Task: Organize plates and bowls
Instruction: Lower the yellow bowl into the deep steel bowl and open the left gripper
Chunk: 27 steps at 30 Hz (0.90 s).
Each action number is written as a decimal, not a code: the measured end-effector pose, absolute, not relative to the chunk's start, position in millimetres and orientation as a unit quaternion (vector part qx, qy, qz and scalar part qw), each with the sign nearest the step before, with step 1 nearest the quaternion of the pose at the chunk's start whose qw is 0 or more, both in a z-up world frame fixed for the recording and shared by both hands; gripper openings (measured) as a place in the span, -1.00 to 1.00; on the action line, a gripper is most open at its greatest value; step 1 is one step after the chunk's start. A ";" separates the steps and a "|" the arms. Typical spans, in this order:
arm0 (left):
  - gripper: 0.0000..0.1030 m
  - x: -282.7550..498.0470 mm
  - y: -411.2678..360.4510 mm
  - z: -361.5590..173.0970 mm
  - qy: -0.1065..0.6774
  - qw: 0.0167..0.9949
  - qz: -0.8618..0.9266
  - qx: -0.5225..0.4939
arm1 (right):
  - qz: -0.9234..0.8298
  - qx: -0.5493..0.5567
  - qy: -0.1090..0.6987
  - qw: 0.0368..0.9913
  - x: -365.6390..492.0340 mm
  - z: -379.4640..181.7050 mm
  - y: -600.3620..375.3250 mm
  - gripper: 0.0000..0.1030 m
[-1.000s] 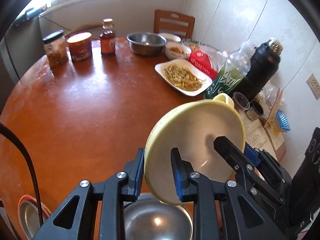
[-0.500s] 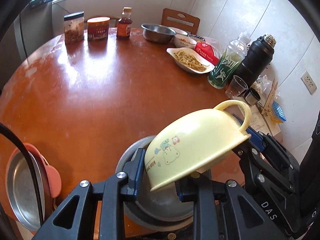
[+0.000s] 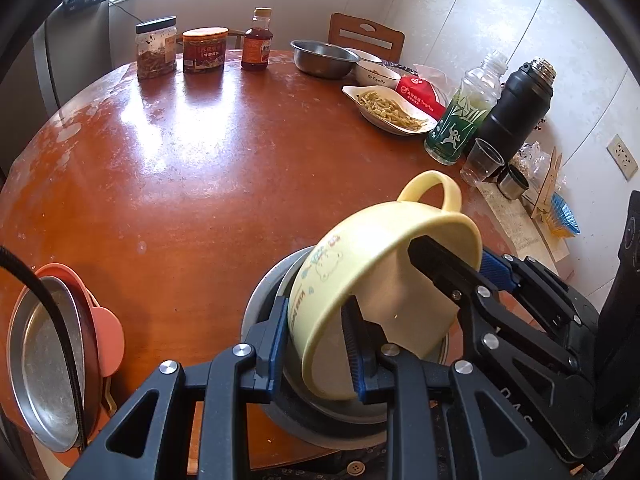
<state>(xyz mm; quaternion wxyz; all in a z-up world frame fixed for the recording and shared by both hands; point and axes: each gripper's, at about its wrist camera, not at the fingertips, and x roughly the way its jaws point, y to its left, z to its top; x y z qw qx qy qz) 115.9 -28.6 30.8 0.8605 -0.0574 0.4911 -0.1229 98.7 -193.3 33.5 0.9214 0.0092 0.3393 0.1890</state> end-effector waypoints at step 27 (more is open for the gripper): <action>-0.30 91.7 -19.7 34.5 0.464 0.884 -0.057 -0.010 | 0.215 0.013 0.353 0.910 97.5 26.1 -190.2 -0.37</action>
